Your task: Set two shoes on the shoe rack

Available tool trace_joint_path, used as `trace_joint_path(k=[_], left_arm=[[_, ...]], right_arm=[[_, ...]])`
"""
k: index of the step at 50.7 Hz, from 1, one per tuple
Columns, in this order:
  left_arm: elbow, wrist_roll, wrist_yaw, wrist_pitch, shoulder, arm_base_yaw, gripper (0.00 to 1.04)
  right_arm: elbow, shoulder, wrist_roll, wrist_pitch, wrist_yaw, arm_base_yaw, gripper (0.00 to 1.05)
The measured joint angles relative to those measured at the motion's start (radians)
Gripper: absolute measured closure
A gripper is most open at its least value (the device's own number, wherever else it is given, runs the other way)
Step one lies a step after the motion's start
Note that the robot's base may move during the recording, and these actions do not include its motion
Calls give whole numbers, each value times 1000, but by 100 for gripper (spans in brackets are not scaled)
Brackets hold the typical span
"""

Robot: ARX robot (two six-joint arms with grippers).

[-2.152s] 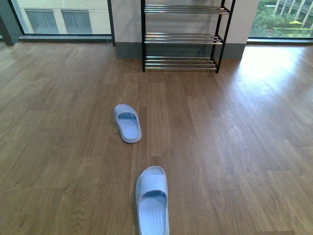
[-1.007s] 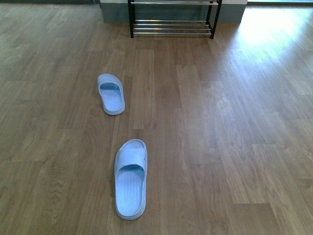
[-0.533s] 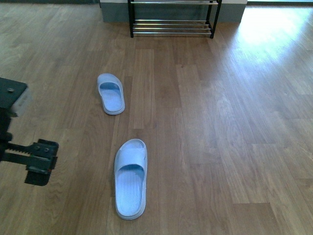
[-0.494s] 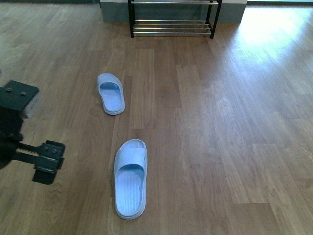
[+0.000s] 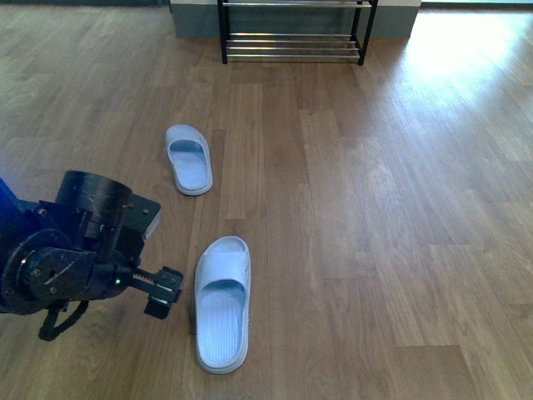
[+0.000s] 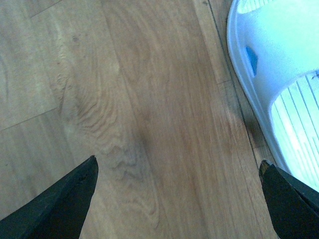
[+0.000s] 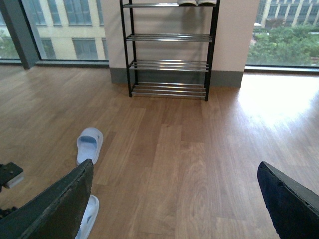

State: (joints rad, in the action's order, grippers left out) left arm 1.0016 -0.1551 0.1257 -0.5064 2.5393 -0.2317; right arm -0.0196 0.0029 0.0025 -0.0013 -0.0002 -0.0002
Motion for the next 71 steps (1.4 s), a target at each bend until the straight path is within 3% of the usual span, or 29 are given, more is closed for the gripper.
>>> trace_joint_path(k=[9, 21, 35, 49, 59, 71], left_arm=[[109, 44, -116, 26, 107, -6, 9], [270, 51, -159, 86, 235, -35, 9], [404, 43, -172, 63, 362, -57, 9], [469, -18, -109, -148, 486, -69, 10], [509, 15, -51, -134, 524, -58, 49], [542, 13, -11, -129, 539, -28, 89]], right_arm=[[0, 0, 0, 0, 0, 0, 9], [0, 0, 0, 0, 0, 0, 9], [0, 0, 0, 0, 0, 0, 9], [0, 0, 0, 0, 0, 0, 9], [0, 0, 0, 0, 0, 0, 9], [0, 0, 0, 0, 0, 0, 9]])
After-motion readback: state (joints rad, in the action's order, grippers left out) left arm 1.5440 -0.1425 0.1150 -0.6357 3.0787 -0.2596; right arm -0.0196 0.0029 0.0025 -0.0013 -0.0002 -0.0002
